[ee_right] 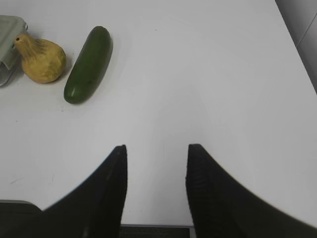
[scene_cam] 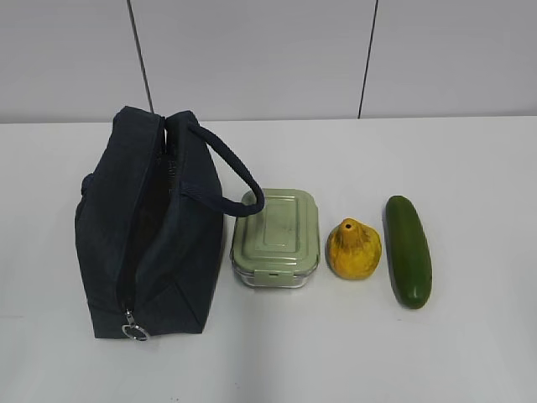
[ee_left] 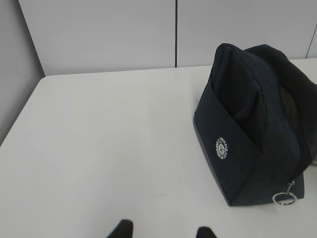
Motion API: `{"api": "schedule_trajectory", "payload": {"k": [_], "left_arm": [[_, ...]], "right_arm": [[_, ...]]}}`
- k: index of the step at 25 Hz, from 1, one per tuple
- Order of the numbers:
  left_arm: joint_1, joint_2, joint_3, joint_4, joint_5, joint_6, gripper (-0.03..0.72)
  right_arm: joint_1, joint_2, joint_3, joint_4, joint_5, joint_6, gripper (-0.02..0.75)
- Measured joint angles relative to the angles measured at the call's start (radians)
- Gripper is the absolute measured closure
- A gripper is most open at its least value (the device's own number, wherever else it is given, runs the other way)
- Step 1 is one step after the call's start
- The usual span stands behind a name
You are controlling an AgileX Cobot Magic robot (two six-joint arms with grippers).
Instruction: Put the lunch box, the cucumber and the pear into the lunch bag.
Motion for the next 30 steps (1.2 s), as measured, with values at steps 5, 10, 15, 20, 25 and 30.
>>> {"api": "schedule_trajectory", "payload": {"k": [5, 10, 15, 20, 25, 30], "left_arm": [[0.000, 0.000, 0.000, 0.000, 0.000, 0.000, 0.447], [0.000, 0.000, 0.000, 0.000, 0.000, 0.000, 0.447], [0.000, 0.000, 0.000, 0.000, 0.000, 0.000, 0.447], [0.000, 0.000, 0.000, 0.000, 0.000, 0.000, 0.447], [0.000, 0.000, 0.000, 0.000, 0.000, 0.000, 0.447], [0.000, 0.000, 0.000, 0.000, 0.000, 0.000, 0.447]], "right_arm": [[0.000, 0.000, -0.009, 0.002, -0.019, 0.000, 0.421], [0.000, 0.229, -0.043, 0.046, -0.130, 0.000, 0.421], [0.000, 0.625, -0.113, 0.098, -0.276, -0.002, 0.421], [0.000, 0.923, -0.222, 0.127, -0.449, 0.000, 0.423], [0.000, 1.158, -0.348, 0.163, -0.514, 0.001, 0.449], [0.000, 1.369, -0.476, 0.202, -0.489, 0.001, 0.424]]}}
